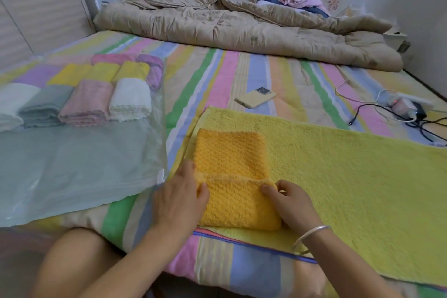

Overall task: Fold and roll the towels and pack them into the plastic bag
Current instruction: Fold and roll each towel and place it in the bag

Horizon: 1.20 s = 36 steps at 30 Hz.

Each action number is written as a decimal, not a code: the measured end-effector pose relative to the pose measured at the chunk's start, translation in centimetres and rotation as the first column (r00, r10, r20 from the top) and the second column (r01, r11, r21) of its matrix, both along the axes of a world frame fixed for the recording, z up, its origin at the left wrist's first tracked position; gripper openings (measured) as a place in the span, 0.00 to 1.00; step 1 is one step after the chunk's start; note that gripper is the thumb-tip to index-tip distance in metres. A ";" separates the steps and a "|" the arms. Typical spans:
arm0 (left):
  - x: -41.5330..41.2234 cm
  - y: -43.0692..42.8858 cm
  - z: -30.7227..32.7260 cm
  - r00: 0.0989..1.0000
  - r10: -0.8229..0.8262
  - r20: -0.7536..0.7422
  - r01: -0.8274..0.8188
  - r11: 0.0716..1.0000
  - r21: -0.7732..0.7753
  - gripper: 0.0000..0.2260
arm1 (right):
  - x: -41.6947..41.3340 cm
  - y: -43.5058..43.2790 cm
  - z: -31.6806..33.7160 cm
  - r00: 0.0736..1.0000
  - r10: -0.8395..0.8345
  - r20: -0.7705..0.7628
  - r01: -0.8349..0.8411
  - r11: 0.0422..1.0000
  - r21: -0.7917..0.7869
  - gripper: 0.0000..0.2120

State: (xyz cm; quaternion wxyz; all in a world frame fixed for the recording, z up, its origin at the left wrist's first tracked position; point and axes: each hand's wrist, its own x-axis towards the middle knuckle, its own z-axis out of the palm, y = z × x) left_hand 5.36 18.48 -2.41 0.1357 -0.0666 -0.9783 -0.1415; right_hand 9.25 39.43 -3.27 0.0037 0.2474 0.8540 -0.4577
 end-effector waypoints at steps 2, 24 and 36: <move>0.1 -0.1 -0.1 0.935 -0.237 -0.265 0.221 0.971 -0.090 0.24 | -0.2 0.2 0.0 1.000 -0.005 -0.005 0.006 1.000 0.028 0.14; -8.2 -0.7 2.7 0.848 -0.341 0.405 -0.042 0.719 0.694 0.17 | -2.8 2.8 1.4 0.784 0.423 -0.454 -0.361 0.906 0.220 0.17; -14.8 1.5 -2.0 0.938 -0.126 0.322 -0.101 0.791 0.604 0.18 | -11.9 2.1 0.1 0.999 -0.009 -0.049 0.017 0.985 0.174 0.21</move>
